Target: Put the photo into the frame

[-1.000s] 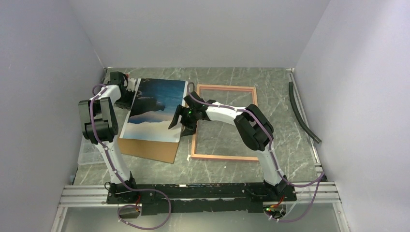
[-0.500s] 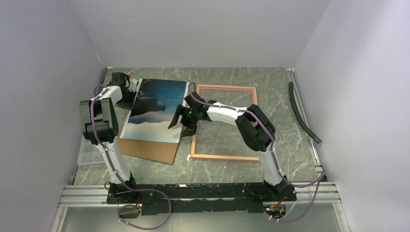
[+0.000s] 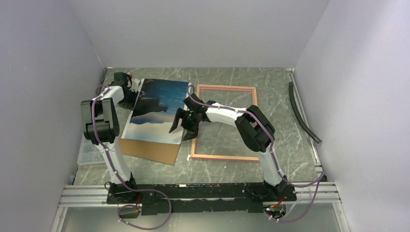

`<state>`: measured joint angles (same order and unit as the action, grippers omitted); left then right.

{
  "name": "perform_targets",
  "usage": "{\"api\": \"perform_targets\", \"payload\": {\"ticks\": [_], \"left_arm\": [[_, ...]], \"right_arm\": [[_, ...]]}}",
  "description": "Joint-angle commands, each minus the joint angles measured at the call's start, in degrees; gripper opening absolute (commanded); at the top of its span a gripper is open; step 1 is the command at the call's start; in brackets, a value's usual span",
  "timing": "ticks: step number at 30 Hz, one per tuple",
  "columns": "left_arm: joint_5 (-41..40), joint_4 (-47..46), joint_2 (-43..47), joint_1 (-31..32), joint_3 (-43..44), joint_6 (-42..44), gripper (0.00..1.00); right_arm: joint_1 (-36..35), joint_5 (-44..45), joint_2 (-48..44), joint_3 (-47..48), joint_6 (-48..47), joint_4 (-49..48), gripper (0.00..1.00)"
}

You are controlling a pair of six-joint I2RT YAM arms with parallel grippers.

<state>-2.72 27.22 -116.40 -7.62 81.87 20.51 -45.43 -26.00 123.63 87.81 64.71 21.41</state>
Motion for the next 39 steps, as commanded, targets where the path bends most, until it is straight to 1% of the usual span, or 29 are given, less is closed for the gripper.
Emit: {"api": "perform_targets", "payload": {"ticks": [1,3,6,10,15,21,33,37,39], "left_arm": [[3.92,4.63,-1.43,1.24,-2.12,-0.57,0.42],[3.78,4.85,-1.46,1.29,-1.94,-0.48,0.41],[3.86,4.73,-1.42,1.29,-1.95,-0.54,0.41],[4.19,4.59,-1.62,1.25,-2.07,-0.86,0.41],[4.33,4.44,-1.83,1.35,-2.19,-0.94,0.41],[4.45,4.29,-1.61,1.46,-2.39,-0.96,0.41],[4.70,4.29,-0.93,1.44,-2.57,-0.82,0.41],[4.80,4.18,-1.00,1.41,-2.67,-0.81,0.41],[4.89,4.23,-1.09,1.46,-2.63,-0.82,0.41]], "right_arm": [[-0.20,2.46,-2.27,4.06,-4.14,7.63,0.85],[-0.27,3.62,-3.28,4.10,-5.30,9.41,0.86],[-0.36,3.02,-3.48,2.95,-5.62,9.93,0.86],[-0.55,1.08,-2.06,2.51,-4.72,7.78,0.85],[-1.17,-1.18,-0.34,3.24,-2.92,3.99,0.82],[-1.77,-1.79,0.73,4.80,-2.74,4.68,0.80],[-1.94,-2.56,2.94,6.38,-3.31,6.96,0.79],[-1.92,-1.82,2.97,6.86,-3.29,6.56,0.79],[-1.92,-1.95,2.37,5.90,-2.57,4.31,0.78]]}}
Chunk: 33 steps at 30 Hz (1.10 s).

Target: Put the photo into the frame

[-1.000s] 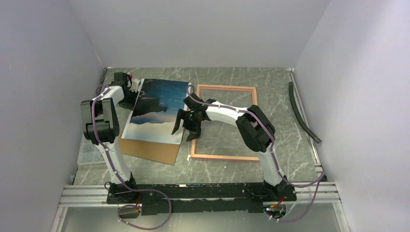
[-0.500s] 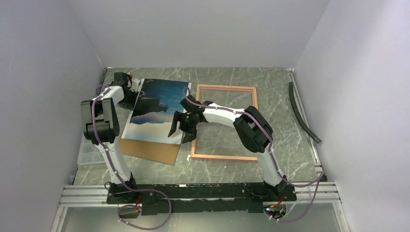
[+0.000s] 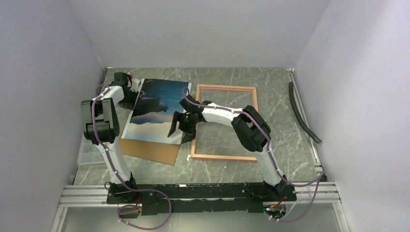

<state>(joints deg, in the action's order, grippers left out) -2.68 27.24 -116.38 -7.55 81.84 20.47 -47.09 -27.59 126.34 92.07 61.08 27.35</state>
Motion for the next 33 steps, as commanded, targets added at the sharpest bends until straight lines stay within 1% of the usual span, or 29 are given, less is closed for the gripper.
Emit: {"api": "perform_targets", "payload": {"ticks": [1,4,17,27,33], "left_arm": [[4.85,4.21,-1.13,1.45,-2.54,-0.76,0.41],[4.79,4.14,-1.04,1.48,-2.70,-0.65,0.41],[4.13,3.30,-0.95,1.55,-3.73,-0.09,0.40],[4.16,3.35,-1.13,1.74,-3.64,-0.23,0.40],[4.07,3.21,-1.27,1.75,-3.66,-0.22,0.39]], "right_arm": [[-0.25,-0.35,-0.83,0.90,1.59,-3.49,0.78],[-0.21,-0.63,-2.02,-0.14,2.28,-6.40,0.75],[-0.22,0.01,-5.15,-0.27,2.55,-6.72,0.67],[-0.24,-0.51,-4.89,0.15,2.38,-6.43,0.67],[-0.20,0.42,-5.36,0.20,0.67,-3.73,0.72]]}}
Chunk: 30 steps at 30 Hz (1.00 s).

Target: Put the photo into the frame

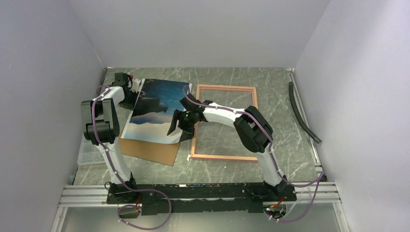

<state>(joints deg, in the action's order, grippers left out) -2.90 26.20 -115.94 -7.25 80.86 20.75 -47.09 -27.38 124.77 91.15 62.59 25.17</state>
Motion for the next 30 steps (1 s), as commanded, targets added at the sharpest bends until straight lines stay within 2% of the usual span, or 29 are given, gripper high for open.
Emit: {"api": "perform_targets", "payload": {"ticks": [1,6,10,15,21,25,30], "left_arm": [[4.32,4.26,-1.73,1.51,-2.63,-0.52,0.39],[4.39,4.39,-1.77,1.54,-2.60,-0.71,0.39],[4.31,4.55,-1.85,1.58,-2.49,-0.72,0.39],[4.38,5.04,-2.00,1.56,-1.78,-0.89,0.38],[4.14,5.48,-1.92,1.67,-1.47,-0.67,0.38],[4.04,5.87,-1.86,1.56,-0.97,-0.65,0.38],[4.38,6.53,-1.56,1.66,-0.30,-0.92,0.38]], "right_arm": [[-0.17,0.25,-3.60,1.21,-1.10,-1.04,0.72],[-0.02,-0.69,-2.63,1.05,-0.49,-2.55,0.72],[0.04,-0.76,-2.30,1.40,-0.45,-3.27,0.69],[0.17,-1.80,-1.05,0.17,0.90,-4.45,0.57],[0.67,-1.16,-1.13,-2.22,1.93,-4.96,0.54],[0.88,-0.22,-1.86,-4.14,2.60,-5.68,0.48],[0.95,0.72,-2.42,-5.45,3.05,-5.70,0.47]]}}
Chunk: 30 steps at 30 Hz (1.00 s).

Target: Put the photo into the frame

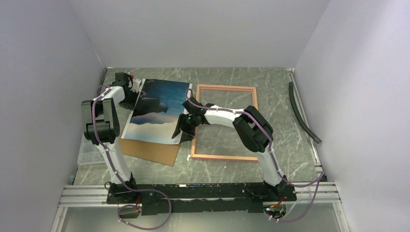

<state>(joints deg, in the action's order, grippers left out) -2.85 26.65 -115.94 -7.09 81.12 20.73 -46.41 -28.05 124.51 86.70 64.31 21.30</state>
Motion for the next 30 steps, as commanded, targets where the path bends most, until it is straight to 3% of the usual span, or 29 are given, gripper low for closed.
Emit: {"api": "perform_targets", "payload": {"ticks": [1,3,8,10,16,21,27,30], "left_arm": [[4.35,6.18,-1.57,1.53,-0.55,-0.95,0.38],[4.43,6.30,-1.57,1.40,-0.56,-1.04,0.38],[5.67,8.19,-1.03,1.38,0.45,-1.76,0.40],[6.76,9.53,-0.35,1.21,1.50,-2.22,0.41],[7.67,12.61,1.42,0.50,5.02,-3.20,0.49],[7.59,14.74,2.47,-1.98,9.74,-4.61,0.72],[6.99,15.77,3.30,-4.24,12.46,-5.13,0.80],[6.96,16.01,4.17,-4.61,12.52,-5.15,0.80]], "right_arm": [[0.35,1.95,-2.46,-1.34,1.42,-2.13,0.46],[0.44,2.49,-2.61,-1.63,1.75,-2.93,0.41],[0.45,3.60,-2.19,-0.93,1.43,-3.11,0.06],[0.45,4.51,-2.79,-0.62,0.75,-3.00,0.01],[0.47,8.64,-7.30,1.47,-4.12,-0.48,0.00],[0.45,13.62,-12.19,7.44,-14.00,7.40,0.00],[1.24,22.26,-20.07,13.79,-26.26,18.78,0.00],[2.51,30.28,-21.64,21.07,-32.16,30.97,0.00]]}}
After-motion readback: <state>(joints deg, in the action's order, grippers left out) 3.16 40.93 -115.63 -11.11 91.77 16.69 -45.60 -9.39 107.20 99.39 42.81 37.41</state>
